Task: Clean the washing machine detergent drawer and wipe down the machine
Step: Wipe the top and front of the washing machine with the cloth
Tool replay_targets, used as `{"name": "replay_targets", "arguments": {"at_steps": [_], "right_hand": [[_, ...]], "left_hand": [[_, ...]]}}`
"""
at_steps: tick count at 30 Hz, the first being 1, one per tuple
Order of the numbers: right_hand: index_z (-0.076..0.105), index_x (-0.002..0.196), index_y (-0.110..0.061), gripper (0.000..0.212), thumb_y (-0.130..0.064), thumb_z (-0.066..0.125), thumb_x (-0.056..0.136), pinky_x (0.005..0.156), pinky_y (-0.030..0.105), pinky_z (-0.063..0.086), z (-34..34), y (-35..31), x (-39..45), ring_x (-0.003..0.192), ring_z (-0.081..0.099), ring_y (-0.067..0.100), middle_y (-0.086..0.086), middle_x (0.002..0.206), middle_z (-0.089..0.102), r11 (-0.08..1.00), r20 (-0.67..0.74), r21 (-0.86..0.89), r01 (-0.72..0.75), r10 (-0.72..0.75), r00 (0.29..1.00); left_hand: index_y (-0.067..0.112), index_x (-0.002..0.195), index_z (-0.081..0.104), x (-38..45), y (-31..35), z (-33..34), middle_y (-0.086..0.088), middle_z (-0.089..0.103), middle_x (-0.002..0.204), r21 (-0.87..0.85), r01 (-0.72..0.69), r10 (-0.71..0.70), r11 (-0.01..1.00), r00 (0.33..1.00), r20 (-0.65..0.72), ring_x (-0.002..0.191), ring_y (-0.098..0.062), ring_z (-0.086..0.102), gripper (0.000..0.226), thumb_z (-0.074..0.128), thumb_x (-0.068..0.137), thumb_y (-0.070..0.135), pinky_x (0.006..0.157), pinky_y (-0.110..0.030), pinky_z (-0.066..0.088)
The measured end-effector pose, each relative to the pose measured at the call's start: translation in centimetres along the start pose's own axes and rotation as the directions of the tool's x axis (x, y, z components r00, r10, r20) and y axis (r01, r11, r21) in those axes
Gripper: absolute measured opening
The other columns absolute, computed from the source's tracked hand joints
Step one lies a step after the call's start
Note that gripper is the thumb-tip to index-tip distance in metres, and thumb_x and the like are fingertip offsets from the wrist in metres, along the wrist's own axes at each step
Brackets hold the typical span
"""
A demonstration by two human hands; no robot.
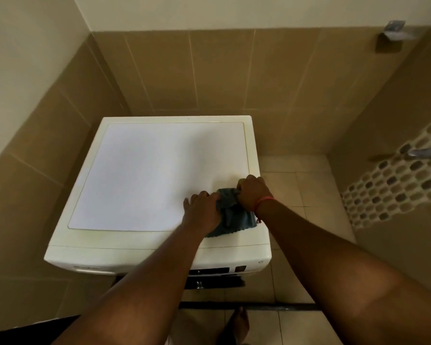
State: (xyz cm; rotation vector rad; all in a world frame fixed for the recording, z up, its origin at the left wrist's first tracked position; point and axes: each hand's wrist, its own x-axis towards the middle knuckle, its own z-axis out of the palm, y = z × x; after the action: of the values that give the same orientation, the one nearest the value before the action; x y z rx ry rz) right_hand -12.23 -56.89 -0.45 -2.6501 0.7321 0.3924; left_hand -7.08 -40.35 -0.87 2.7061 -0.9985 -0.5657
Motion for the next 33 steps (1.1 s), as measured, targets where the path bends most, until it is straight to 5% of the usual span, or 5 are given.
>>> {"name": "replay_targets", "arguments": {"at_steps": [8, 17, 22, 27, 33], "right_hand": [[0.057, 0.09, -0.019, 0.017, -0.008, 0.059, 0.078, 0.06, 0.019, 0.038, -7.9, -4.3, -4.4, 0.078, 0.054, 0.015, -0.007, 0.082, 0.058, 0.904, -0.044, 0.335, 0.264, -0.265, 0.963], [0.06, 0.108, -0.027, 0.036, -0.004, 0.058, 0.08, 0.059, 0.009, 0.039, -15.1, -12.9, -10.6, 0.064, 0.05, -0.005, -0.014, 0.078, 0.056, 0.857, -0.297, 0.301, 0.418, -0.332, 0.895], [0.056, 0.113, -0.028, 0.039, -0.001, 0.056, 0.084, 0.054, 0.011, 0.039, -13.9, -15.6, -11.8, 0.058, 0.045, -0.001, -0.011, 0.073, 0.047, 0.871, -0.354, 0.351, 0.345, -0.218, 0.91], [0.053, 0.118, -0.031, 0.039, -0.011, 0.063, 0.086, 0.076, 0.026, 0.047, -9.3, -17.4, -12.1, 0.075, 0.055, 0.013, -0.011, 0.087, 0.05, 0.905, -0.35, 0.347, 0.247, -0.119, 0.929], [0.062, 0.103, -0.039, 0.038, -0.007, 0.067, 0.083, 0.069, 0.023, 0.052, -5.4, -19.1, -13.5, 0.076, 0.062, 0.01, -0.009, 0.082, 0.06, 0.636, -0.358, 0.718, 0.284, -0.013, 0.934]], "left_hand": [[0.026, 0.144, 0.04, -1.6, 0.2, -5.1, 0.002, 0.047, 0.147, -0.623, -0.128, 0.011, 0.772, 0.982, -0.188, 0.133, -0.017, 0.043, 0.056, 0.063, 0.093, 0.033, 0.109, -0.036, 0.04], [0.023, 0.09, 0.06, -6.6, -4.3, -13.4, -0.001, 0.065, 0.076, -0.723, -0.245, 0.168, 0.646, 0.969, -0.179, 0.061, -0.016, 0.062, 0.007, 0.066, 0.089, 0.027, 0.049, -0.028, 0.05], [0.009, 0.105, 0.063, -10.4, -10.4, -13.8, -0.011, 0.069, 0.103, -0.886, -0.099, 0.189, 0.454, 0.982, -0.012, 0.09, -0.024, 0.072, 0.015, 0.066, 0.092, 0.018, 0.072, -0.034, 0.061], [0.017, 0.104, 0.068, -13.3, -15.0, -12.3, -0.007, 0.073, 0.109, -0.971, -0.031, 0.09, 0.239, 0.996, -0.009, 0.105, -0.022, 0.069, 0.013, 0.061, 0.095, 0.01, 0.092, -0.032, 0.055], [0.019, 0.115, 0.064, -15.4, -16.6, -12.4, -0.004, 0.071, 0.116, -0.998, -0.046, -0.055, -0.049, 0.998, -0.043, 0.104, -0.019, 0.069, 0.017, 0.055, 0.1, 0.022, 0.085, -0.037, 0.057]]}}
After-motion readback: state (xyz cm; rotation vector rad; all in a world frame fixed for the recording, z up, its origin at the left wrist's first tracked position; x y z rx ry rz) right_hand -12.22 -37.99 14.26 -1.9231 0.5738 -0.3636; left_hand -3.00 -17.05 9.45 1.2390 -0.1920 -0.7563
